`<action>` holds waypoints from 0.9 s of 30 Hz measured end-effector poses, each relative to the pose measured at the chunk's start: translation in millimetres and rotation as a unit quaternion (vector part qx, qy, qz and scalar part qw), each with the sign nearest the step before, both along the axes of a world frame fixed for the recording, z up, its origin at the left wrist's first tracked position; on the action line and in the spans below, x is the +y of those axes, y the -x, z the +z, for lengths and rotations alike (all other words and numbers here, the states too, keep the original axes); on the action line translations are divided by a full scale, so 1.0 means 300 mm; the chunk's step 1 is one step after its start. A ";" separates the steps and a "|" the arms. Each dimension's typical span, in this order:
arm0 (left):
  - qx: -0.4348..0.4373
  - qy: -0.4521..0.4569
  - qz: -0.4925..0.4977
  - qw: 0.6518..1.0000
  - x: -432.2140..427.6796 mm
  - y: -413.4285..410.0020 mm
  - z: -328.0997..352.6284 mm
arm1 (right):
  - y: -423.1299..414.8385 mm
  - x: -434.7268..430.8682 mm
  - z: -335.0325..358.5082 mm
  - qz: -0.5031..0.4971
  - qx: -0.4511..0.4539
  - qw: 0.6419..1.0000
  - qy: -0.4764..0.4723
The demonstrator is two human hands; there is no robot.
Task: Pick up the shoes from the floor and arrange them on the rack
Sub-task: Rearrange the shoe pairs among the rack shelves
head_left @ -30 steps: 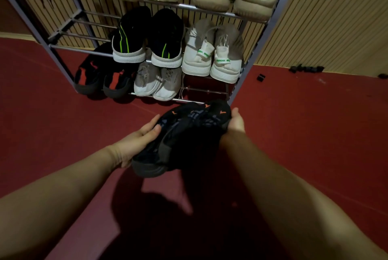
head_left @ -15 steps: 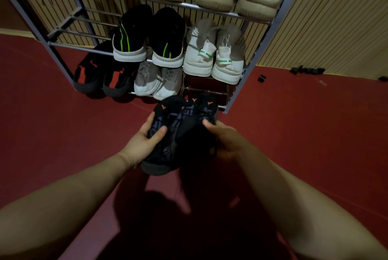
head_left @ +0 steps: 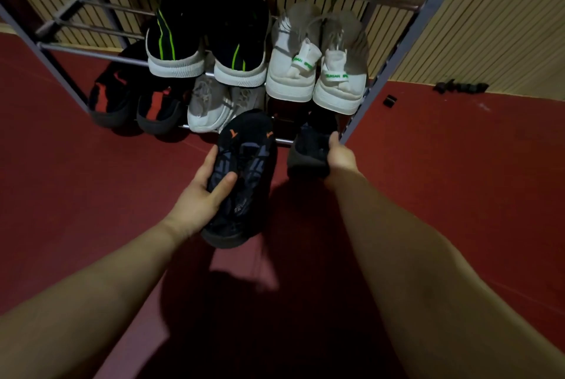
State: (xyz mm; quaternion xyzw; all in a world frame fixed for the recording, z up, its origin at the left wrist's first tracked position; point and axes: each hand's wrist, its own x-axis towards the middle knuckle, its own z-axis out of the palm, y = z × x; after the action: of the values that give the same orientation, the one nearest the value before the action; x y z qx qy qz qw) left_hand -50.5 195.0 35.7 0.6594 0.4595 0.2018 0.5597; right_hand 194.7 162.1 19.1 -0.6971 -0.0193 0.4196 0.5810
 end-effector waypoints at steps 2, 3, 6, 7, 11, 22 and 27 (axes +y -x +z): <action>-0.002 0.008 0.011 1.000 0.001 -0.002 -0.009 | -0.002 -0.005 -0.077 -0.013 0.091 0.996 -0.006; -0.006 0.011 0.014 1.000 0.003 -0.003 -0.012 | 0.005 -0.027 -0.116 -0.015 0.134 0.991 -0.012; -0.019 0.025 0.021 0.999 0.008 -0.009 -0.024 | 0.070 -0.113 -0.096 -0.001 0.206 0.978 -0.027; -0.023 0.030 0.020 0.999 0.009 -0.014 -0.027 | 0.073 -0.135 -0.097 -0.009 0.219 0.974 -0.053; -0.042 0.040 0.016 0.998 0.015 -0.040 -0.029 | 0.074 -0.170 -0.089 0.006 0.203 0.970 -0.131; -0.043 0.018 0.037 0.998 0.043 -0.091 -0.027 | 0.099 -0.140 -0.074 0.043 0.149 0.978 -0.138; -0.032 0.009 0.039 0.999 0.060 -0.094 -0.034 | 0.027 -0.033 -0.071 0.023 0.146 0.978 -0.150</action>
State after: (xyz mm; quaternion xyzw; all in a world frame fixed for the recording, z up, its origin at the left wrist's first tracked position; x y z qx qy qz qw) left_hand -22.4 213.0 25.6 0.6294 0.4688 0.2403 0.5712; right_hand 186.7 152.1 -2.3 -0.5327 -0.0129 0.5230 0.6652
